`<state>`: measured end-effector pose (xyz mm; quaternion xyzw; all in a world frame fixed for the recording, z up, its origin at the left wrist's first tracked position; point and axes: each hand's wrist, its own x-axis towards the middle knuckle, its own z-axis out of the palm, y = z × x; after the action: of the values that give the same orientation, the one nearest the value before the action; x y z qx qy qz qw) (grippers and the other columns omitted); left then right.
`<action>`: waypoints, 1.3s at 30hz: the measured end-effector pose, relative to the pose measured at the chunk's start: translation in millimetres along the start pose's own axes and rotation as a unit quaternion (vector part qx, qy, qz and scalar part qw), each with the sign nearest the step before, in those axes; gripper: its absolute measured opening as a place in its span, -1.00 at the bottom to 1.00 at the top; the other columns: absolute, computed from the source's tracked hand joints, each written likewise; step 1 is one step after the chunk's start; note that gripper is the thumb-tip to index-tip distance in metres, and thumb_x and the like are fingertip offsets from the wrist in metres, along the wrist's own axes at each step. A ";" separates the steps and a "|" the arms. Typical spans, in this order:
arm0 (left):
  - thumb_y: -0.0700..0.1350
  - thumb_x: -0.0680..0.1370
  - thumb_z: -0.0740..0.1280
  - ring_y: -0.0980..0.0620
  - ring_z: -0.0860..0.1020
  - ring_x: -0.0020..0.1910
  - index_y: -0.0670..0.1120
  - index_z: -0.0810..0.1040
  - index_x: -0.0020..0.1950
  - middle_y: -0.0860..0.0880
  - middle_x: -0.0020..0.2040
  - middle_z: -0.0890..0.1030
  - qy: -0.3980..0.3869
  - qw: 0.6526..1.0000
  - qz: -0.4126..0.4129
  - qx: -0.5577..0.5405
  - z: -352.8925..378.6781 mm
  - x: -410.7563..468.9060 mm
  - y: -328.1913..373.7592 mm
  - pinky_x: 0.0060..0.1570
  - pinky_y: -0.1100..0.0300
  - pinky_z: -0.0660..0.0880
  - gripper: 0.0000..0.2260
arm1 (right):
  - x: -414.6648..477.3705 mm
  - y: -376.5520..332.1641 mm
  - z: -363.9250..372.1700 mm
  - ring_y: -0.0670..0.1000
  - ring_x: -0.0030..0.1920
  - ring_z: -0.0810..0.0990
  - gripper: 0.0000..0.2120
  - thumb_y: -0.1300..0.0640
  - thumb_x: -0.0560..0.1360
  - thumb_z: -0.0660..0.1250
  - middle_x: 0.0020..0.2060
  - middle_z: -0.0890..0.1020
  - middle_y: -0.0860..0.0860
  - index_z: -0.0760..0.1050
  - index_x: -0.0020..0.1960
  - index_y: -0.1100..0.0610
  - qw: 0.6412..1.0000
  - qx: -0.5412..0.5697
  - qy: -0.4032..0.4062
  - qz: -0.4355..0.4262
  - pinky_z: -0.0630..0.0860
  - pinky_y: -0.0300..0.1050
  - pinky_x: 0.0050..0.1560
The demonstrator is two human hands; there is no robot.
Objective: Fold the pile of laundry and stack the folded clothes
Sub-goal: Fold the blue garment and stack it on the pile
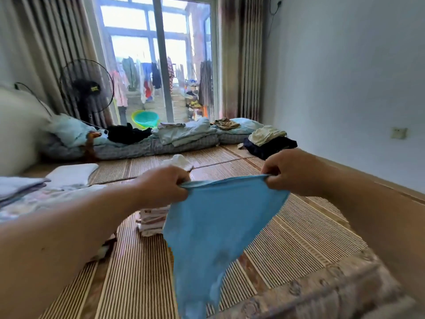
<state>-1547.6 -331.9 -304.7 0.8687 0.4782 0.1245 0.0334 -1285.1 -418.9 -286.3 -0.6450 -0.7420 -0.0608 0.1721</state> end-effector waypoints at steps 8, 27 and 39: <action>-0.37 0.49 0.19 0.16 0.53 -0.43 -0.12 0.56 -0.21 -0.01 -0.37 0.55 0.012 0.981 -0.025 -0.194 -34.4 -52.6 -40.0 -0.37 0.31 0.48 -0.77 | -11.1 -25.3 -26.3 -0.10 -0.27 0.48 -0.82 0.24 0.47 0.31 -0.31 0.58 -0.07 0.59 -0.24 0.03 0.978 0.195 0.076 0.009 0.35 -0.20 -0.27; -0.21 0.56 0.33 -0.04 0.54 -0.30 -0.10 0.53 -0.17 -0.13 -0.13 0.56 0.152 0.853 -0.176 -0.468 1.4 55.6 -2.8 -0.38 0.22 0.47 -0.89 | 48.6 56.7 21.9 0.07 -0.22 0.64 -0.81 0.23 0.55 0.32 -0.09 0.62 0.14 0.50 -0.20 0.02 0.865 0.424 0.158 0.218 0.63 -0.12 -0.26; -0.10 0.51 0.41 0.00 0.55 -0.27 0.04 0.64 -0.24 -0.12 -0.23 0.63 0.127 0.913 -0.118 -0.368 44.9 15.6 6.6 -0.04 -0.14 0.60 -0.87 | -11.3 77.9 59.5 0.04 -0.07 0.65 -0.92 0.22 0.56 0.29 -0.10 0.66 0.08 0.56 -0.03 0.10 0.900 0.389 0.073 0.181 0.56 -0.08 -0.15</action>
<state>-1523.1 -319.6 -344.1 0.7087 0.4979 0.3962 0.3046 -1218.2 -398.3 -355.9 -0.6436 -0.5626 0.2179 0.4709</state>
